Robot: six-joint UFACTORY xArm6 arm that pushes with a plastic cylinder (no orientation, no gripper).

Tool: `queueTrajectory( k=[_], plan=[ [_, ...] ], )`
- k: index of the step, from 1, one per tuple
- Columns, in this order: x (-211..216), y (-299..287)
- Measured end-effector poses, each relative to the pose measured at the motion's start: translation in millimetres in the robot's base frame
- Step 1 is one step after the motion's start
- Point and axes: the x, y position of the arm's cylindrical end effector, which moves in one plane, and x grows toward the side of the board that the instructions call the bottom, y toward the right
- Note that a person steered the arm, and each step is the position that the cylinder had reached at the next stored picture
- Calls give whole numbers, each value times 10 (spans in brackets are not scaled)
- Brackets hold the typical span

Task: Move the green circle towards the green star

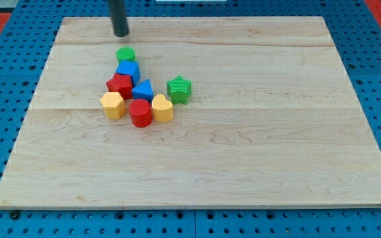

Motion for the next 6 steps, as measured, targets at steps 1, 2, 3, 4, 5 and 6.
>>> queueTrajectory(
  k=[1,2,3,4,5,6],
  plan=[
    [462,10],
    [532,276],
    [723,330],
    [672,440],
    [411,602],
    [684,587]
  ],
)
